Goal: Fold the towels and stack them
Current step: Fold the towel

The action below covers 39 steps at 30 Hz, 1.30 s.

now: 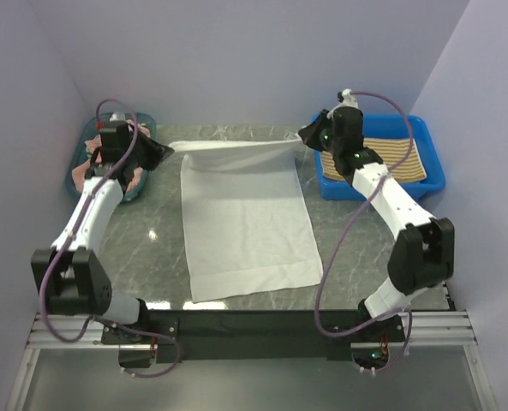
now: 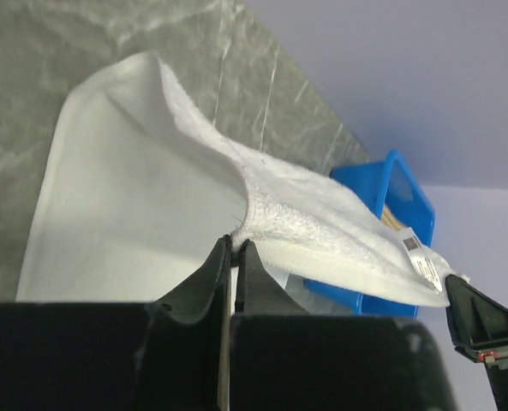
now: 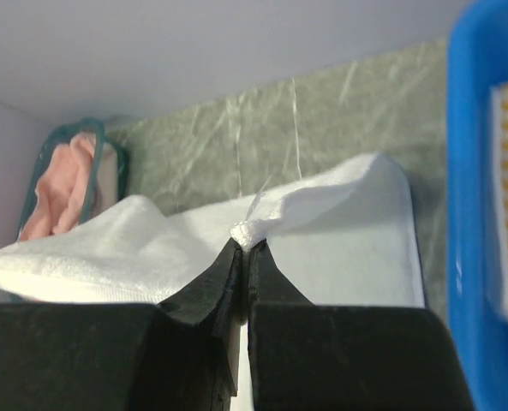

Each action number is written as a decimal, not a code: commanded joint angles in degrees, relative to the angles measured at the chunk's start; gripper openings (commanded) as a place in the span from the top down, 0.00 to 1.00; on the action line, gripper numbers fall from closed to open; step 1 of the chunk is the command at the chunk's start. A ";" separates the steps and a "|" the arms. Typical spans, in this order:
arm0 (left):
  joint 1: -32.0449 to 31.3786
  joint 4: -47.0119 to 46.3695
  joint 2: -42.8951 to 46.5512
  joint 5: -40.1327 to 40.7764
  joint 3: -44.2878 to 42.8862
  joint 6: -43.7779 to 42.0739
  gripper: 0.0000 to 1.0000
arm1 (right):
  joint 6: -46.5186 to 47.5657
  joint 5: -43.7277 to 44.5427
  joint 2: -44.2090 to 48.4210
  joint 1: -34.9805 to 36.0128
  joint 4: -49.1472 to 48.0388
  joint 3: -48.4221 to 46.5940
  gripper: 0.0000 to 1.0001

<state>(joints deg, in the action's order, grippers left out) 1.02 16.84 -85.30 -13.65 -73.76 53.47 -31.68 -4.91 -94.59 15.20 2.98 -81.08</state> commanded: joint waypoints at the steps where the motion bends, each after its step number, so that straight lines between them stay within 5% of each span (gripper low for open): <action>1: -2.93 -1.28 8.01 2.66 10.27 1.62 1.00 | -1.63 0.78 7.81 -1.06 2.46 8.72 1.00; 7: -13.99 -5.23 15.15 7.49 28.48 6.02 1.00 | -2.77 0.51 13.28 1.76 2.56 28.83 1.00; 15: -21.93 -11.83 12.20 13.47 42.20 13.50 1.00 | -5.58 0.69 6.81 8.35 -1.84 38.54 1.00; 21: -22.29 -12.53 0.69 18.21 39.05 12.89 1.00 | -7.08 0.77 -2.60 8.70 -5.09 36.35 1.00; 30: -14.65 -8.06 -13.39 18.84 22.97 6.91 1.00 | -6.73 4.02 -13.95 5.63 -5.36 23.26 1.00; 39: -10.60 -1.64 -14.91 19.36 12.93 3.04 1.00 | -5.50 6.75 -14.67 4.31 -0.35 9.98 1.00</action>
<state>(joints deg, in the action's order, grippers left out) -9.67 12.01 -101.86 4.10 -59.20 58.78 -39.03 -5.67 -110.24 22.44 4.10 -65.98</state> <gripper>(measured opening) 0.031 0.036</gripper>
